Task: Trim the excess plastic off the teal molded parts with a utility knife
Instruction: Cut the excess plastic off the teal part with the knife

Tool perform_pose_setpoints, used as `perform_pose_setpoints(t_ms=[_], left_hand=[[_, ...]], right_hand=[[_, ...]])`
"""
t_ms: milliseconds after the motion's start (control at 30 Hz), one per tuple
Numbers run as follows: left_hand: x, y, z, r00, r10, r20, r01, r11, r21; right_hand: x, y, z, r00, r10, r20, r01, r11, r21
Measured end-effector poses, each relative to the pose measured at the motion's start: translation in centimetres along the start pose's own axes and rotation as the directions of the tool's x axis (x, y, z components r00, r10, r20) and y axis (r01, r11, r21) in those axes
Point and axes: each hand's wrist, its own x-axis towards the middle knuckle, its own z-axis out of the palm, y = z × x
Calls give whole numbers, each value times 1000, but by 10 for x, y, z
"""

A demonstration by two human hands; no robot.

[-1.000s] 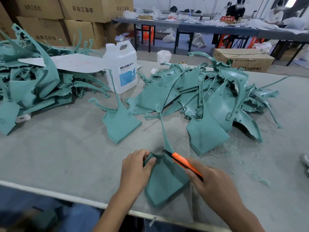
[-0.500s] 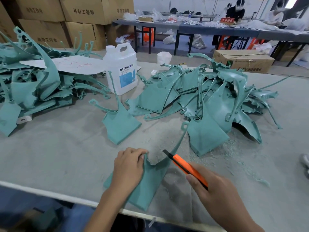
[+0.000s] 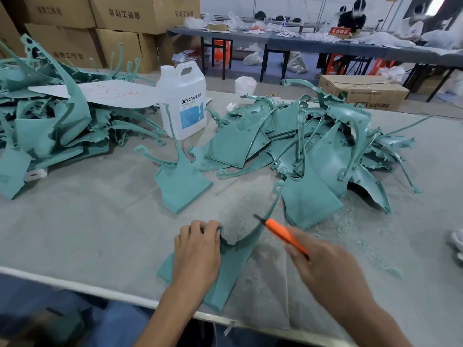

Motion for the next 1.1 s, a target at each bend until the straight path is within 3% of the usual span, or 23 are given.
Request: perform_pose_setpoints(t_ms=[167,267,367,500,667,733,833,933,1100], left_hand=[[1,0,1,1000,-10,11,10,1000,28],[1,1,0,1000,-12,7,12,1000,29],[1,1,0,1000,-16,0,16,999,41],[1,0,1,1000,-14,3,14,999,43],[0,0,1,1000,-7,-25,8,999,42],[0,0,2,1000,-1,-25,2,999,46],[0,0,3,999,2,-48,0,999,36],[0,-1,3,999,-1,-48,2,1000,28],[1,-2,4,1000,-4,-20,5,999,54]], right_hand=[[16,12,-37,964,6,-265,-39,992,-118],[2,-6,-20,990,-86,-109,78,994,-71],[-11,-12,-3,995,-87,49,89,995,-35],[3,-7,-13,995,-80,62,86,991,-99],[35,13,-44,993,-3,-118,-19,983,-185],[29,6,-40,982,-72,-176,39,983,-182],[8,-8,-21,983,-162,-86,158,986,-55],[5,7,-13,990,-142,-10,141,988,-63],[18,36,-26,945,-81,-316,37,989,-142]])
